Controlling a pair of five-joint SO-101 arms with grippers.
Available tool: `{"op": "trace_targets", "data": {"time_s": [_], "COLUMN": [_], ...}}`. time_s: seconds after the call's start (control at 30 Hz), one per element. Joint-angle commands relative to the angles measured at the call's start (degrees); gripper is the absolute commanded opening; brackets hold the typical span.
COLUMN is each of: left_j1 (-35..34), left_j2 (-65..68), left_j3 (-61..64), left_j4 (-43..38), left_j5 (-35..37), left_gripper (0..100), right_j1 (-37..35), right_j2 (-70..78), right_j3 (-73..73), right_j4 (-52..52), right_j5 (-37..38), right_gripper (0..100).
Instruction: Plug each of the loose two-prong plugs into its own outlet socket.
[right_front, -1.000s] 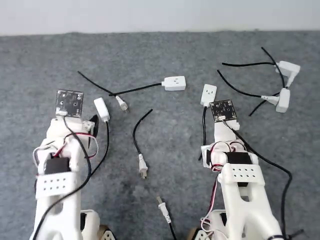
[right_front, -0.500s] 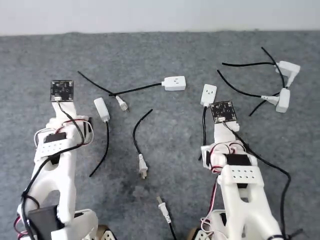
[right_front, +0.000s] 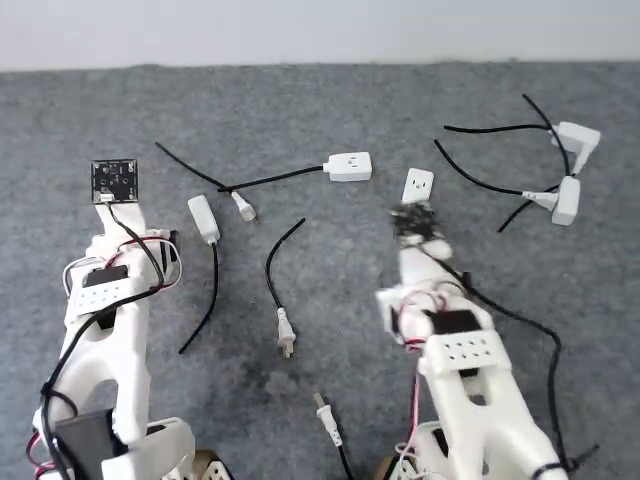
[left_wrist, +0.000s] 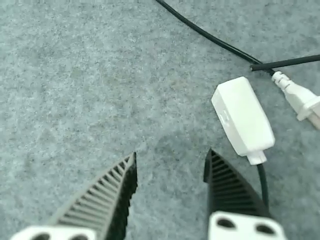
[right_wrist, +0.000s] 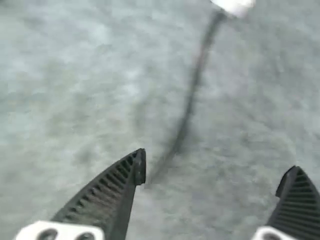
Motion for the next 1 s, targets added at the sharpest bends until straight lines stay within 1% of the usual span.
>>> {"op": "trace_targets", "data": {"time_s": [0.0,0.07,0.1,0.13,0.2,0.3,0.33,0.43,0.6,0.67,0.77,0.97], "left_j1": [-0.26,-0.26,-0.26,-0.26,-0.35,-0.35,-0.35,-0.35,-0.44,-0.44,-0.44,-0.44], "left_j2": [-0.18,-0.18,-0.18,-0.18,-0.18,-0.18,-0.18,-0.18,-0.18,-0.18,-0.18,-0.18], "left_j3": [-2.51,-2.51,-2.51,-2.51,-2.51,-2.51,-2.51,-2.51,-2.51,-2.51,-2.51,-2.51], "left_j4": [-2.2,-2.2,-2.2,-2.2,-2.2,-2.2,-2.2,-2.2,-2.11,-2.11,-2.11,-2.2], "left_j5": [0.53,0.53,0.53,0.53,0.53,0.53,0.53,0.53,0.53,0.53,0.53,0.53], "left_gripper": [22,22,22,22,22,22,22,22,22,22,22,22], "right_j1": [-13.32,-19.12,-22.29,-25.19,-30.29,-34.95,-35.56,-36.0,-36.09,-36.09,-36.0,-35.82], "right_j2": [-0.84,-0.84,-0.84,-0.84,-0.57,-0.13,-0.13,-0.22,-0.13,-0.13,0.92,11.74], "right_j3": [-13.8,-18.64,-20.75,-22.42,-23.91,-22.51,-21.19,-16.0,-5.71,-3.52,-3.52,-8.53], "right_j4": [13.05,17.19,18.51,19.3,19.47,19.3,18.51,11.56,-5.76,-9.98,-10.33,-10.42], "right_j5": [-15.12,-24.7,-28.31,-30.24,-30.51,-28.4,-27.87,-27.69,-27.87,-30.07,-32.88,-33.23], "right_gripper": [38.4,38.4,38.4,38.4,38.4,38.4,38.5,38.5,38.5,38.5,38.4,38.4]}}
